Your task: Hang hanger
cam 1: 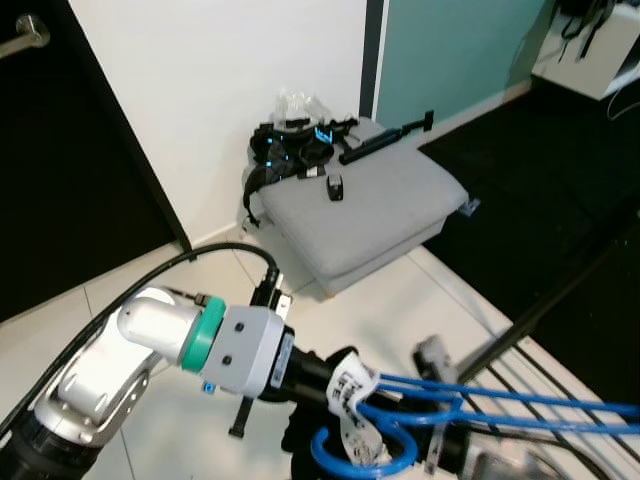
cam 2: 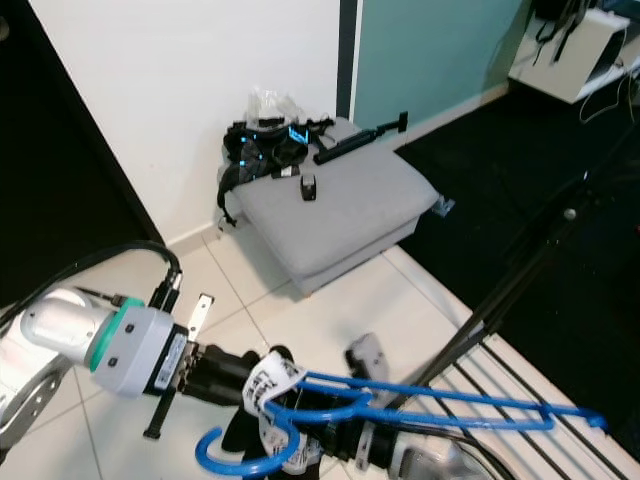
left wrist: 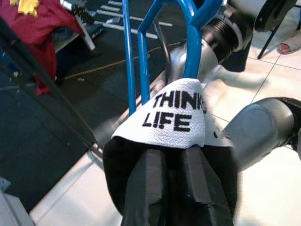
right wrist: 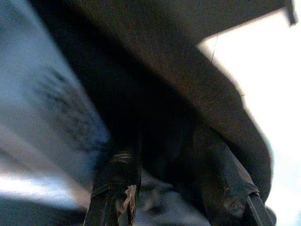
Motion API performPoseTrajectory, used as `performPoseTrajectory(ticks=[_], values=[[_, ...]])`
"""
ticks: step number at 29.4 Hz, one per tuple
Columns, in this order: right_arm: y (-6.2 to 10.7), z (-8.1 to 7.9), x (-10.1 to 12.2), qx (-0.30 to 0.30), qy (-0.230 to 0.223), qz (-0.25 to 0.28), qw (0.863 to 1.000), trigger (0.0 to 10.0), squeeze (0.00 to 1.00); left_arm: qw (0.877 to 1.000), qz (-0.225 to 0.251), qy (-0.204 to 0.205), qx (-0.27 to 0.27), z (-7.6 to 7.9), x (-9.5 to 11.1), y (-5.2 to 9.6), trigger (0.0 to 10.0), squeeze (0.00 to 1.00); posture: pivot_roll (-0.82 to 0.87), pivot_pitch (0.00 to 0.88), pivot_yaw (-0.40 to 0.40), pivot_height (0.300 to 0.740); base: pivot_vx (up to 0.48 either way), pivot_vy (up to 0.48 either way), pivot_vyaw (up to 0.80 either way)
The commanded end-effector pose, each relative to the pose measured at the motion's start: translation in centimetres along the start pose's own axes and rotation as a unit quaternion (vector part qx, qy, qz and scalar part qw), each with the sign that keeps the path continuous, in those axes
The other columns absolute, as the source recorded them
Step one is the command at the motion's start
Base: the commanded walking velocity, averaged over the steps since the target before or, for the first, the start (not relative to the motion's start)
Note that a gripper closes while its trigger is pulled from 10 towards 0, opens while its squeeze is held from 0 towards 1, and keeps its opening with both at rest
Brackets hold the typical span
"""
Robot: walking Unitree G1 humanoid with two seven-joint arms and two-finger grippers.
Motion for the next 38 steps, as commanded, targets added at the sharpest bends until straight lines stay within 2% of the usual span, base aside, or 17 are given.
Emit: performPoseTrajectory(ticks=[1,8,20,24,25,29,34,38], values=[[-0.6,-0.1,-2.1,-0.004,0.005,-0.049,0.999,10.0,0.00,1.000,0.012,-0.008,-0.019,0.4,0.5,-0.3,10.0,0.00,-0.25,0.232,0.160,0.740,0.000,0.000,0.00],[-0.5,1.0,-3.4,-0.031,0.007,-0.084,0.996,10.0,0.00,1.000,0.013,-0.016,-0.020,0.2,0.7,-0.4,10.0,0.00,-0.24,0.230,0.156,0.740,0.000,0.000,0.00],[0.4,0.5,-4.6,-0.012,0.005,-0.105,0.994,10.0,0.00,1.000,0.011,-0.017,-0.015,0.1,0.6,-0.5,10.0,0.00,-0.25,0.235,0.152,0.740,0.000,0.000,0.00],[0.9,-0.5,-4.7,0.013,-0.011,-0.094,0.995,10.0,0.00,1.000,0.003,-0.024,-0.003,-0.4,0.2,-0.6,10.0,0.00,-0.24,0.238,0.152,0.740,0.000,0.000,0.00],[1.7,-1.7,-3.6,0.042,-0.021,-0.065,0.997,10.0,0.00,0.999,-0.007,-0.031,0.005,-0.7,-0.2,-0.5,10.0,0.00,-0.24,0.242,0.153,0.740,0.000,0.000,0.00],[2.9,-2.3,-2.4,0.051,-0.018,-0.040,0.998,10.0,0.00,0.999,-0.010,-0.031,0.004,-0.6,-0.3,-0.4,10.0,0.00,-0.24,0.242,0.153,0.740,0.000,0.000,0.00],[3.3,-2.7,-2.2,0.058,-0.017,-0.042,0.997,10.0,0.00,0.999,-0.010,-0.030,0.004,-0.6,-0.3,-0.5,10.0,0.00,-0.25,0.241,0.152,0.740,0.000,0.000,0.00],[2.7,-3.5,-3.6,0.073,-0.018,-0.068,0.995,10.0,0.00,1.000,-0.005,-0.030,0.008,-0.8,-0.3,-0.7,10.0,0.00,-0.25,0.241,0.147,0.740,0.000,0.000,0.00]])
Point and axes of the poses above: a point about 5 cm out from each wrist's last joint towards the gripper, its own y axis pointing back from the gripper into the wrist, its own x axis along the axis of the wrist's last joint, z = x × y, the point moved 2 cm from there along -y, pointing out of the wrist towards the gripper, and after that the axes turned 3 degrees about -y, right-handed, at the moved point
